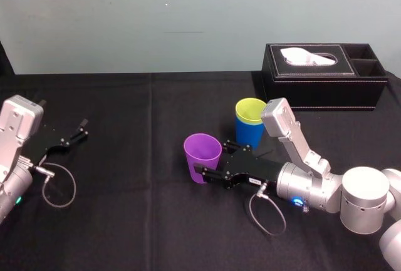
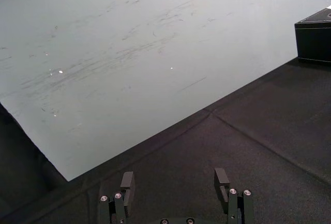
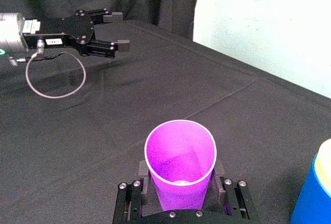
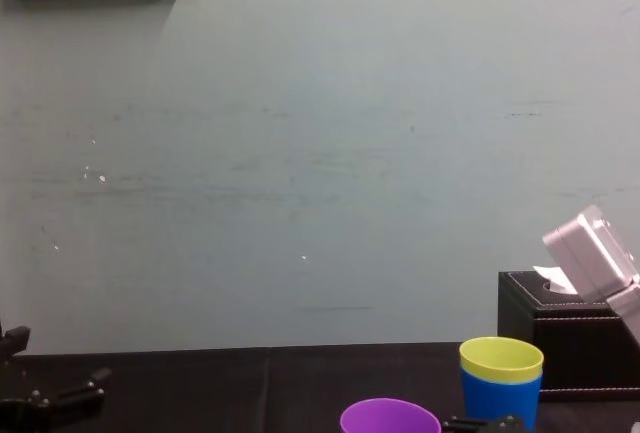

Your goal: Stack the three plastic cups sequentially using one hand.

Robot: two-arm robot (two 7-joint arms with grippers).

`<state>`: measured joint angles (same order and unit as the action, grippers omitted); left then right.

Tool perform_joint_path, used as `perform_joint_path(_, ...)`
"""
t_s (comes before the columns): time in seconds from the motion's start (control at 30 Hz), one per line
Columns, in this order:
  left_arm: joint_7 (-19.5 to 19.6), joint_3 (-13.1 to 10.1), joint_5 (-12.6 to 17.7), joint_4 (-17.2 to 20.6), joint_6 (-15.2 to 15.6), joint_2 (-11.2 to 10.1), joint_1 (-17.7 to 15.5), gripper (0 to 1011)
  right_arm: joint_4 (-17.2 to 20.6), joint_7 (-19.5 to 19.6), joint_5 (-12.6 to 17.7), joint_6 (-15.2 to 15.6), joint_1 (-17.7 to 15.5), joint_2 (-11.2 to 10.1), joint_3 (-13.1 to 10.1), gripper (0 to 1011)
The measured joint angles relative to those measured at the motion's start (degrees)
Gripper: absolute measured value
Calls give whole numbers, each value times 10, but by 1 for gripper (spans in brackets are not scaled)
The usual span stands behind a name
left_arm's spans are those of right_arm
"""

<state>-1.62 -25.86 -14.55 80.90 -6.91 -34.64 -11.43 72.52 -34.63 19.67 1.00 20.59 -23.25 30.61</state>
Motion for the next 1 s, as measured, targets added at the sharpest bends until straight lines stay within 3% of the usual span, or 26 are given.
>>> perform_joint_path(0.3, 0, 0, 0, 0, 0, 0, 0, 1010, 3, 2, 0, -2, -2, -1, -1, 713)
perform_joint_path(0.53, 0, 0, 0, 0, 0, 0, 0, 1010, 41, 18, 9, -1, -20, -11, -17, 715)
perform_joint_path(1.0, 0, 0, 0, 0, 0, 0, 0, 1010, 149, 60, 39, 67, -44, -52, -62, 715)
